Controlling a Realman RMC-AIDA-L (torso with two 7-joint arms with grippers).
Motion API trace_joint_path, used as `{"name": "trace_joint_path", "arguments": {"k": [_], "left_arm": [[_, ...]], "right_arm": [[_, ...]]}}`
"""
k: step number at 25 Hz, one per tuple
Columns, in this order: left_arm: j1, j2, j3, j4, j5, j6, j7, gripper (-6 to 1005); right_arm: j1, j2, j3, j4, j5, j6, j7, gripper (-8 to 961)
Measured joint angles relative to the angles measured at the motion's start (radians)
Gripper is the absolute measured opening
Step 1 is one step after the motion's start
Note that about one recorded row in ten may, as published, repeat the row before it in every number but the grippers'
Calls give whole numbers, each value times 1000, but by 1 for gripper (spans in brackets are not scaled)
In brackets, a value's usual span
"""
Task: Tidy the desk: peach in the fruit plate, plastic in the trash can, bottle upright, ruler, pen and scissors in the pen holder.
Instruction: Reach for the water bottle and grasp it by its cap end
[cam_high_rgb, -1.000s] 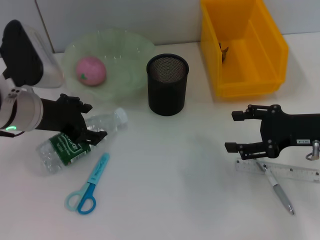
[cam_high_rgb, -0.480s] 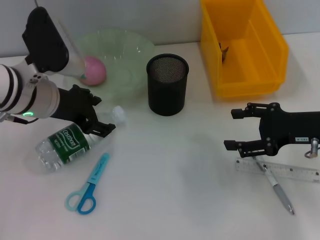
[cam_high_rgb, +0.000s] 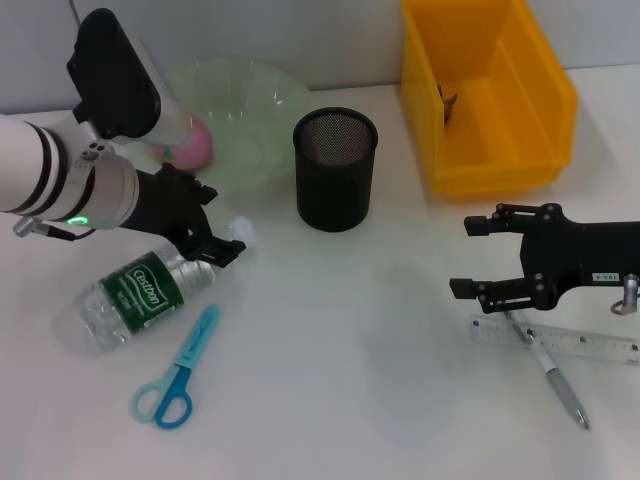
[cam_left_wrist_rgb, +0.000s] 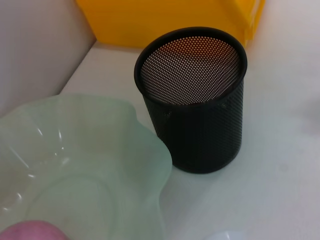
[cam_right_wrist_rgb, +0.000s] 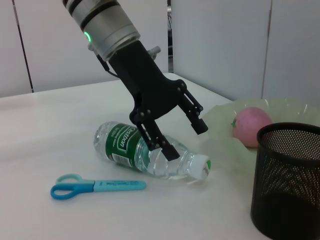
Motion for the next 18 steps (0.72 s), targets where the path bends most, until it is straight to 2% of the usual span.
{"name": "trace_joint_path", "arguments": {"k": [13, 18], "left_arm": [[-22, 0, 9, -23, -3, -4, -21, 712], [-54, 0, 18, -83, -2, -8, -29, 710]], "right_arm": [[0, -7, -6, -1, 0, -4, 0, 846], [2, -6, -9, -6, 0, -11, 1, 845]]}}
